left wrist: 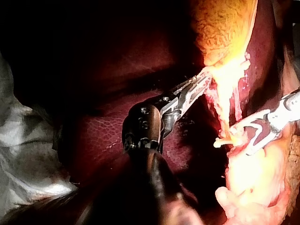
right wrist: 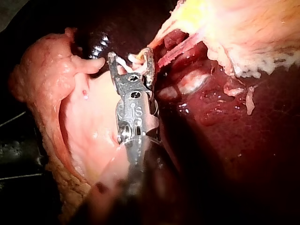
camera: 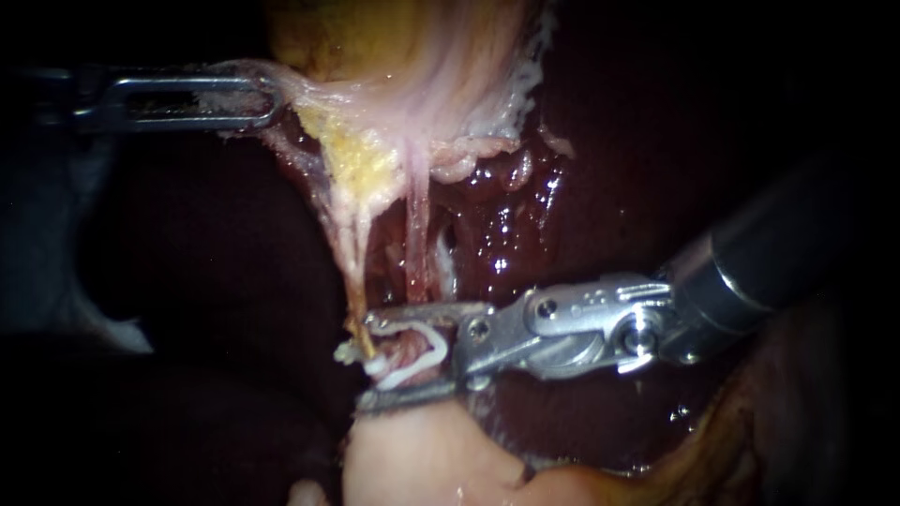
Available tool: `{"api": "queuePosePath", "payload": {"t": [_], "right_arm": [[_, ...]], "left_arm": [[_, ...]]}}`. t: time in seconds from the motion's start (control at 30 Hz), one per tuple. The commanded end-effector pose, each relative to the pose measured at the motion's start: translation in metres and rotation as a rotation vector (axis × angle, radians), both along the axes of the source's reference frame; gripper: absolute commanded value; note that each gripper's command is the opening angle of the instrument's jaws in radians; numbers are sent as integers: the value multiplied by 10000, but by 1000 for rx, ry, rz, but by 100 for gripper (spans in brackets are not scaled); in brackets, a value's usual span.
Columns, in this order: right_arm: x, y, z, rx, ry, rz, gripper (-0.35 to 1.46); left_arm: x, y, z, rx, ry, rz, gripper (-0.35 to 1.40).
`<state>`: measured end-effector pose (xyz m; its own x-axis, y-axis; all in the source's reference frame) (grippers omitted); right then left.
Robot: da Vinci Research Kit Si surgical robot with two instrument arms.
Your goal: Clipping second clip left tube
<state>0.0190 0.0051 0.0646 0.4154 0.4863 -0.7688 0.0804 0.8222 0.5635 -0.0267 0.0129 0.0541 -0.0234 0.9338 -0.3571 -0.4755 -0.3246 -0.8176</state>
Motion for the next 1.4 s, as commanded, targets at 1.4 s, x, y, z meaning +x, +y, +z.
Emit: {"api": "queuePosePath", "payload": {"t": [1.4], "right_arm": [[53, 4, 60, 138, 13, 33, 50]], "left_arm": [[-1, -1, -2, 0, 1, -1, -35]]}}
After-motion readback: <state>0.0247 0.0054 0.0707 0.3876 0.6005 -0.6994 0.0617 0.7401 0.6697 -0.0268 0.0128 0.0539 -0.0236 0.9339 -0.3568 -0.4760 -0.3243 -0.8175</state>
